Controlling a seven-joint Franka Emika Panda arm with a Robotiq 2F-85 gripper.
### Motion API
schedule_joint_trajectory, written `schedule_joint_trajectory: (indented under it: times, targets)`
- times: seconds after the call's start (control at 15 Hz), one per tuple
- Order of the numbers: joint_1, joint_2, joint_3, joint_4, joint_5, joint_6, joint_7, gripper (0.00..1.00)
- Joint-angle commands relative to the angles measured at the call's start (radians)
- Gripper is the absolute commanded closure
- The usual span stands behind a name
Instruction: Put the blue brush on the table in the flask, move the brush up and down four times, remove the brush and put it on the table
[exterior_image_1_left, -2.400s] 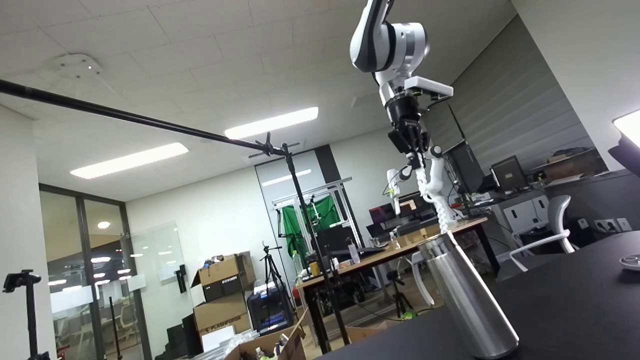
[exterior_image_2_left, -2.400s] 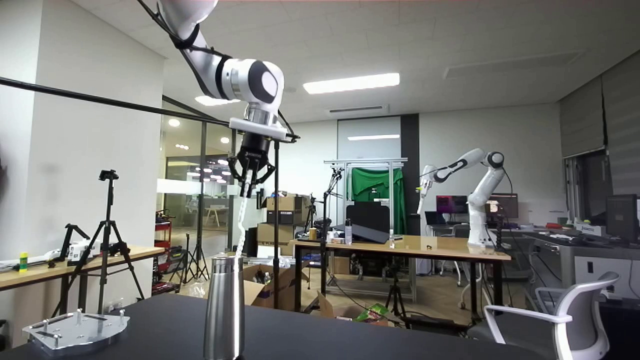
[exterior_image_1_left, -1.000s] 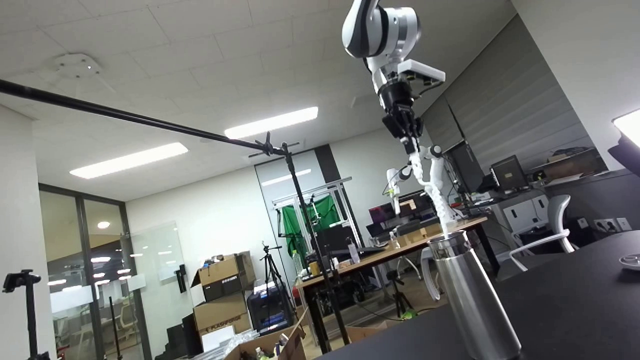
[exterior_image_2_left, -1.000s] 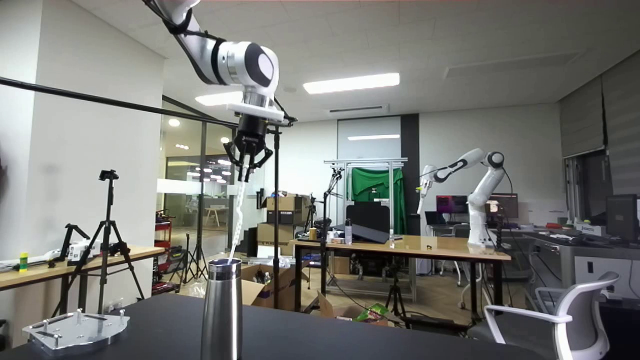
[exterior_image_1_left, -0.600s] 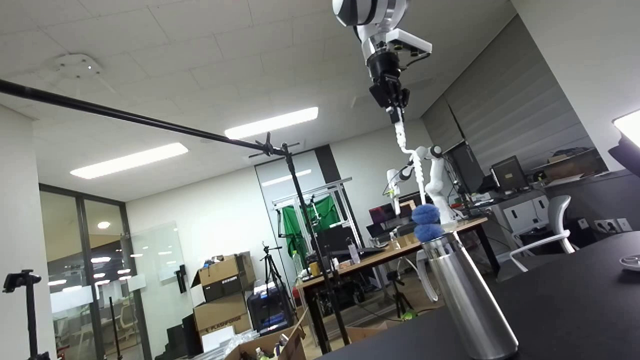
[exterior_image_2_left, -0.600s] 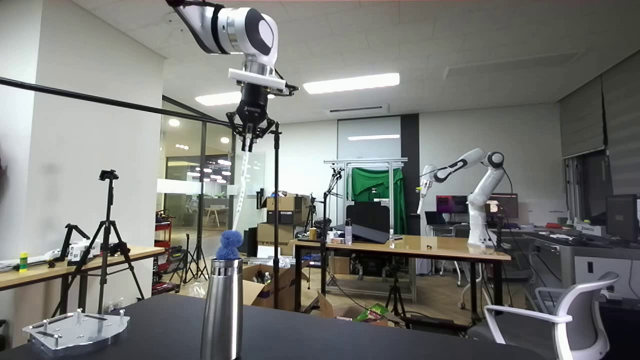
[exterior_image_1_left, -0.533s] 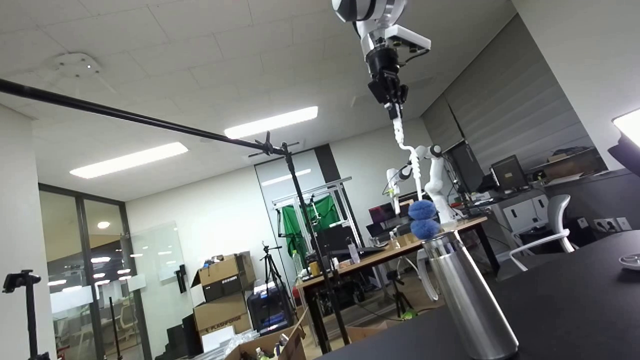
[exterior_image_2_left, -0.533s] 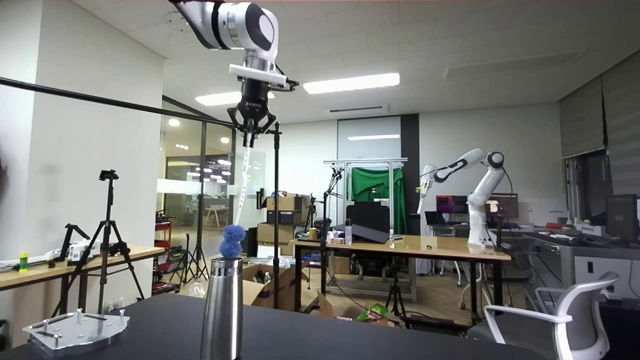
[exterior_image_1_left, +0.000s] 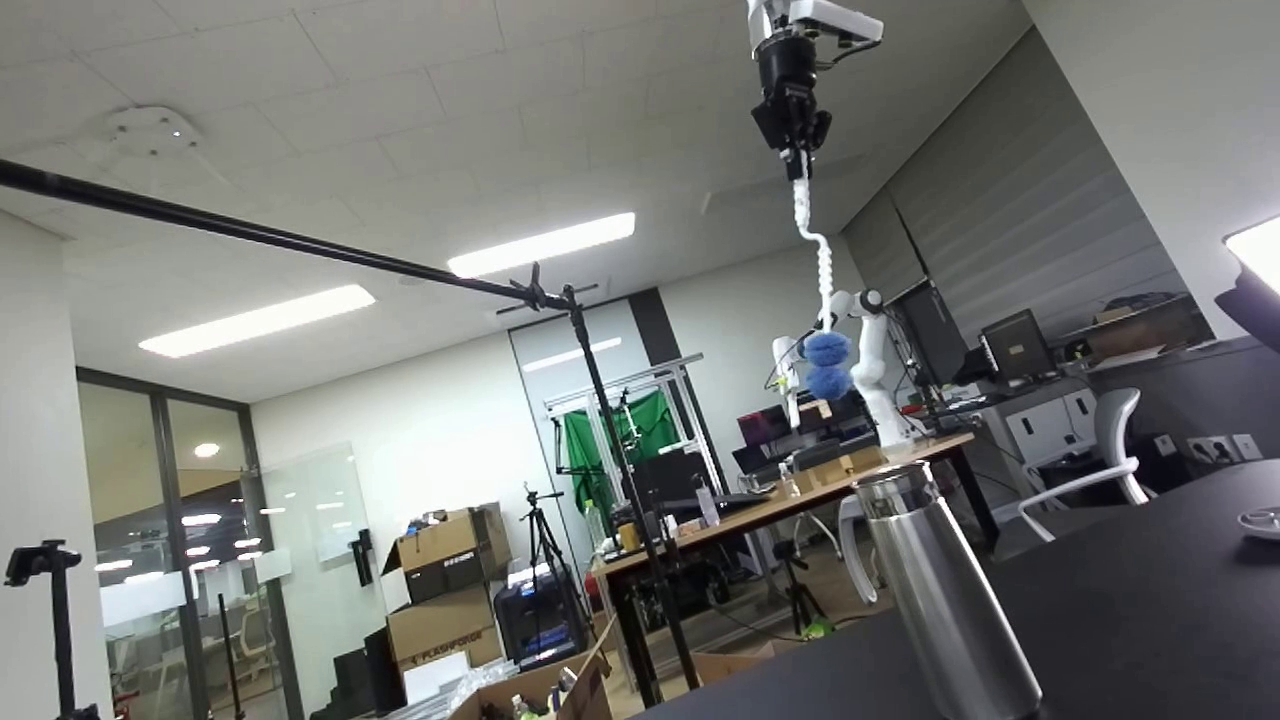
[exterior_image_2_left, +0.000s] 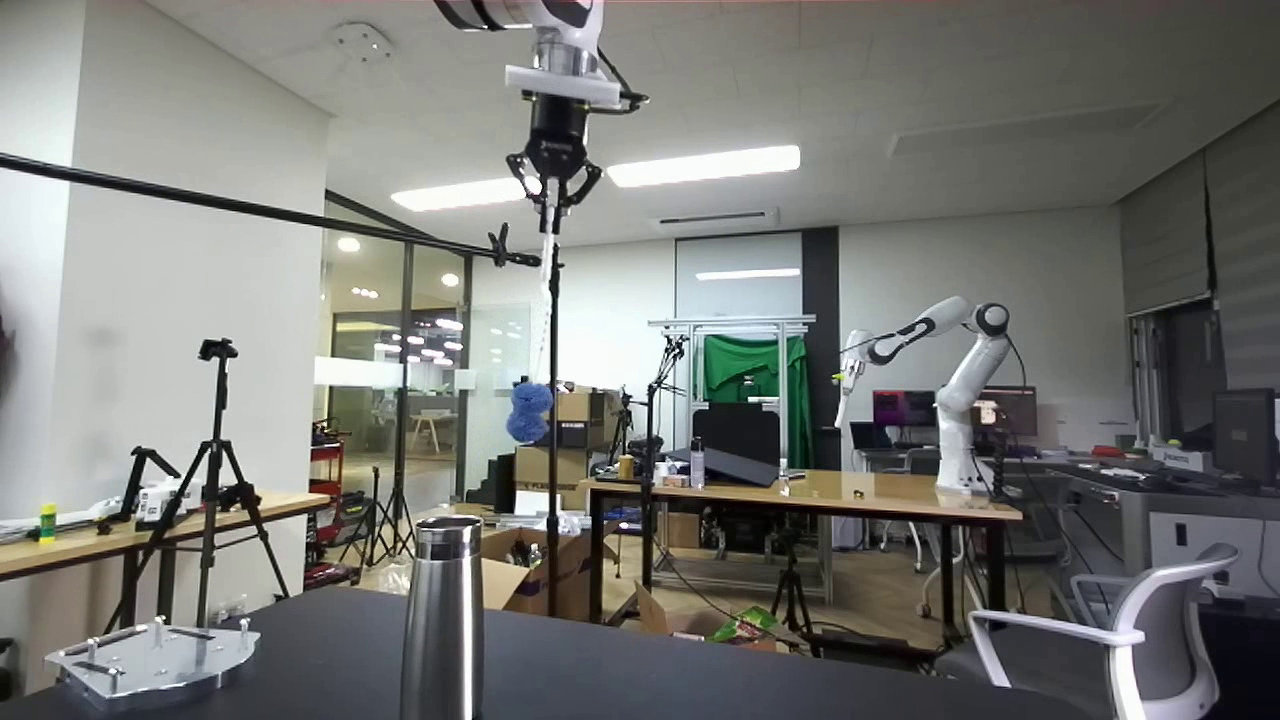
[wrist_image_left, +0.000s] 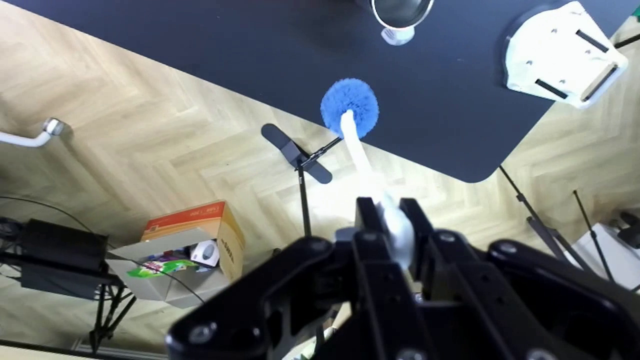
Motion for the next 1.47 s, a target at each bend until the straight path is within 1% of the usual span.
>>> schedule_joint_trajectory:
  times: [0.0, 0.07, 0.2, 0.33, 0.47, 0.67, 0.8, 0.87, 1.0, 1.27, 1.33, 1.4]
  targets:
    - [-0.019, 0.067, -0.038, 0.066, -0.060, -0.057, 0.016, 0.96]
    - [-0.026, 0.094, -0.050, 0.082, -0.077, -0.089, 0.023, 0.96]
    - [-0.035, 0.173, -0.069, 0.143, -0.096, -0.212, 0.026, 0.96]
    - [-0.053, 0.256, -0.068, 0.200, -0.084, -0.328, -0.002, 0.96]
    - [-0.058, 0.355, -0.066, 0.289, -0.073, -0.457, -0.013, 0.96]
    - [-0.052, 0.493, -0.066, 0.384, -0.078, -0.627, -0.004, 0.96]
    - [-0.044, 0.580, -0.070, 0.421, -0.082, -0.712, 0.014, 0.96]
    - [-0.046, 0.621, -0.059, 0.427, -0.097, -0.741, 0.027, 0.96]
    - [-0.036, 0.697, -0.065, 0.457, -0.112, -0.786, 0.054, 0.96]
    - [-0.026, 0.815, -0.063, 0.514, -0.142, -0.820, 0.051, 0.96]
    - [-0.017, 0.833, -0.079, 0.518, -0.135, -0.819, 0.046, 0.96]
    - [-0.016, 0.855, -0.079, 0.528, -0.136, -0.826, 0.047, 0.96]
